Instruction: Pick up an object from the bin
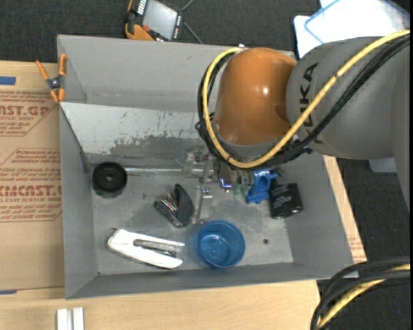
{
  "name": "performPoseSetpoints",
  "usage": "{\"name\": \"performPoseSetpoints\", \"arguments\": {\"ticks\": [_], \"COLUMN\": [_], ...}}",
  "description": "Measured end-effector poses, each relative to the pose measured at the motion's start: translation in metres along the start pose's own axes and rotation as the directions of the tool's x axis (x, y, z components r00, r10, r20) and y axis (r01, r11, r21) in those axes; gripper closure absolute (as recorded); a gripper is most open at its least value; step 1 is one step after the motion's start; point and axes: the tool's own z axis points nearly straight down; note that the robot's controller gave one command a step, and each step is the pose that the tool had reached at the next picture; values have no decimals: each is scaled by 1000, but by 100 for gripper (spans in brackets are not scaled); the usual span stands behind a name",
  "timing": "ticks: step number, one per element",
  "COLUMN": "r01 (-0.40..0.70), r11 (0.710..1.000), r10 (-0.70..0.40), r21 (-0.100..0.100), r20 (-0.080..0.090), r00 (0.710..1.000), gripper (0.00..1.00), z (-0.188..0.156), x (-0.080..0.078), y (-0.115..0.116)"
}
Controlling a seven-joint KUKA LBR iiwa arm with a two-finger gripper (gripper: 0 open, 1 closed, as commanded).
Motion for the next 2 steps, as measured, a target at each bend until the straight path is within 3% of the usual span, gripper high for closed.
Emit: {"name": "performPoseSetpoints", "arguments": {"ticks": [1, 2], "r01": [-2, 143], "r11": [1000, 990], "r10": [2, -143], "r21": [-1, 0], "r20": [8, 10], "r00": [1000, 990], "gripper": [0, 0], "z": [-4, 120], "x": [-2, 39], "y": [-1, -69]}}
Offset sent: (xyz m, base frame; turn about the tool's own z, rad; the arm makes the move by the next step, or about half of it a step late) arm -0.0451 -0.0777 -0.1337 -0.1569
